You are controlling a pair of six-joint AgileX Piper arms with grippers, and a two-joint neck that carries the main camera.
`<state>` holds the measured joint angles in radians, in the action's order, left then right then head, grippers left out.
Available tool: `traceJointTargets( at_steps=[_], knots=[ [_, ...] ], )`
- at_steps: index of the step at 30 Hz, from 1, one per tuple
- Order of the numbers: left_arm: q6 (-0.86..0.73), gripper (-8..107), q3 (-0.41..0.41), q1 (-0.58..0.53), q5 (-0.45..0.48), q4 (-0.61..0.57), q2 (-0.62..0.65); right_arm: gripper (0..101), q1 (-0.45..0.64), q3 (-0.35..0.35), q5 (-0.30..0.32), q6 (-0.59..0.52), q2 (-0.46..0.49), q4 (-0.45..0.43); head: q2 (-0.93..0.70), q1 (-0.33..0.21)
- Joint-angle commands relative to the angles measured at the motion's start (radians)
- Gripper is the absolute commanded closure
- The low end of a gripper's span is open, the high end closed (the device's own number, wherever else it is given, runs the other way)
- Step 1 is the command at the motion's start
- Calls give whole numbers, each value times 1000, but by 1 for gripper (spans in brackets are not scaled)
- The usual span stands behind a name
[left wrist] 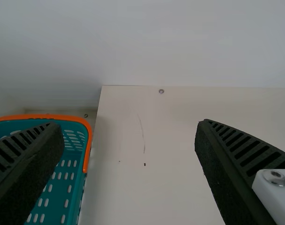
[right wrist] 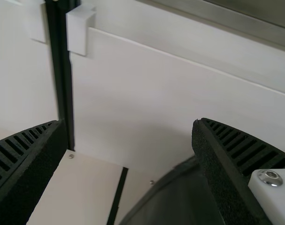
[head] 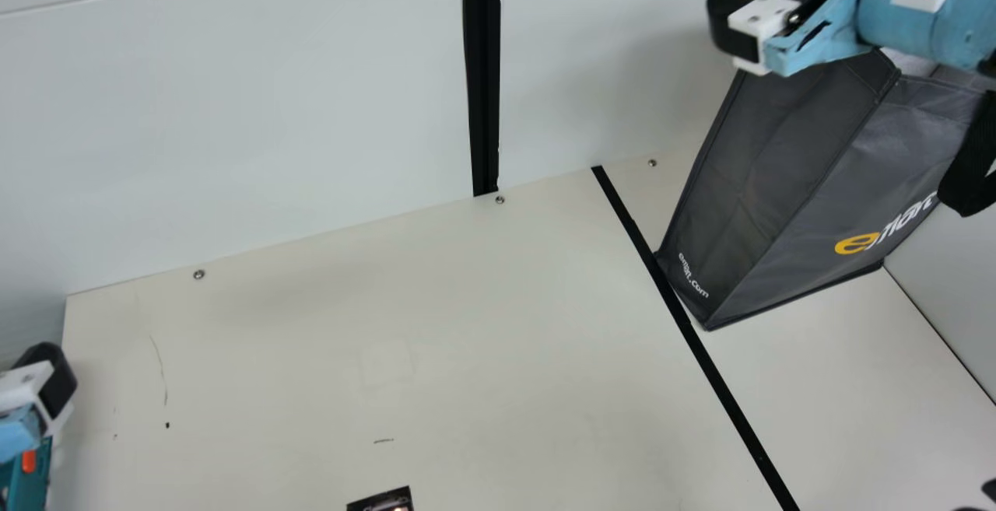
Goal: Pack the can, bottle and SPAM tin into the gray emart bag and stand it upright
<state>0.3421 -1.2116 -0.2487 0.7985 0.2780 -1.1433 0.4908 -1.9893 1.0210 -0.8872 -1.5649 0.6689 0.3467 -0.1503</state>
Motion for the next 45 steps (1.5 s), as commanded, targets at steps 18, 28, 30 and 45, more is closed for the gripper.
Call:
traceJointTargets(
  at_steps=[18, 28, 30, 45],
  knots=[
    [0, 9, 0, 0, 0, 0, 0, 6, -178, 289, -70, 104, 91, 47, 2, -24],
    [0, 9, 0, 0, 0, 0, 0, 6, -256, 476, -181, 112, 166, -47, 2, -24],
    [0, 9, 0, 0, 0, 0, 0, 6, -269, 509, -207, 109, 179, -71, 2, -24],
    [0, 9, 0, 0, 0, 0, 0, 6, -353, 672, -350, 100, 241, -252, 2, -24]
  ],
)
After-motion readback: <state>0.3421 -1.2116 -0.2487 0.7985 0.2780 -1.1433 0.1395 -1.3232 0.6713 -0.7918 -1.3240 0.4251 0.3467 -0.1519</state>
